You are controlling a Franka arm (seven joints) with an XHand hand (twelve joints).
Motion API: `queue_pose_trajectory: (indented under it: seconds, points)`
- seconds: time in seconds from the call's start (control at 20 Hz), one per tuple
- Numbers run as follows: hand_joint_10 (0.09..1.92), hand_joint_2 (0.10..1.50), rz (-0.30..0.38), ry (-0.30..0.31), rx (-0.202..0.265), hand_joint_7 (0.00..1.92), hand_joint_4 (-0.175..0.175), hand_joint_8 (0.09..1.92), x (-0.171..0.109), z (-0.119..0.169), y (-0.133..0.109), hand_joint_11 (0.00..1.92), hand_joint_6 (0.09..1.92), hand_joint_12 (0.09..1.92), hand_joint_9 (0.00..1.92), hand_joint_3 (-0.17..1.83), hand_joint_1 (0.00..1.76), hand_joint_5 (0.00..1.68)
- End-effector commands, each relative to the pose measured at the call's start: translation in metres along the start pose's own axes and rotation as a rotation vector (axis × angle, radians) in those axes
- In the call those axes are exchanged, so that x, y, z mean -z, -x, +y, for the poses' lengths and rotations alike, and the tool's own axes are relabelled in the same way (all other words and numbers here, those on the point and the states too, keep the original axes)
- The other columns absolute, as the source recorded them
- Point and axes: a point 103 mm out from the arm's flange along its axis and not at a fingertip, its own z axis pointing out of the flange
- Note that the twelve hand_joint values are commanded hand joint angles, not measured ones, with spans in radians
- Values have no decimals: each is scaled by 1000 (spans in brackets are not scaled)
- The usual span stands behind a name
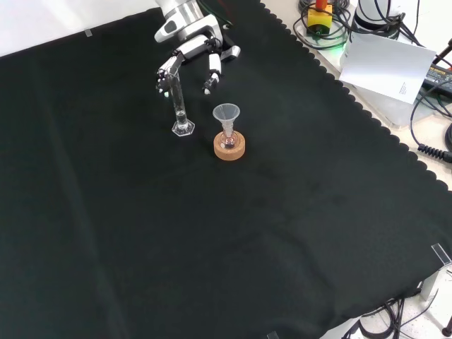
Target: Pick up the graduated cylinder.
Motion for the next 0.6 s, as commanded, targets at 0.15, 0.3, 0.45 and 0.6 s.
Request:
queue_pose_trajectory:
  seconds: [0.15, 0.3, 0.45, 0.6]
  points:
    - [589, 591, 179, 78, 63, 364, -43, 649, -9, 12, 0, 275, 87, 1327, 570, 671, 1046, 533]
    - [580, 584, 218, 109, 76, 391, -41, 646, -8, 12, 0, 310, 87, 1317, 603, 690, 1058, 561]
    - [566, 574, 231, 121, 86, 421, -39, 642, -8, 14, 1, 343, 87, 1304, 639, 714, 1078, 602]
    - [559, 570, 240, 119, 93, 440, -37, 641, -9, 17, 1, 358, 93, 1300, 658, 727, 1091, 631]
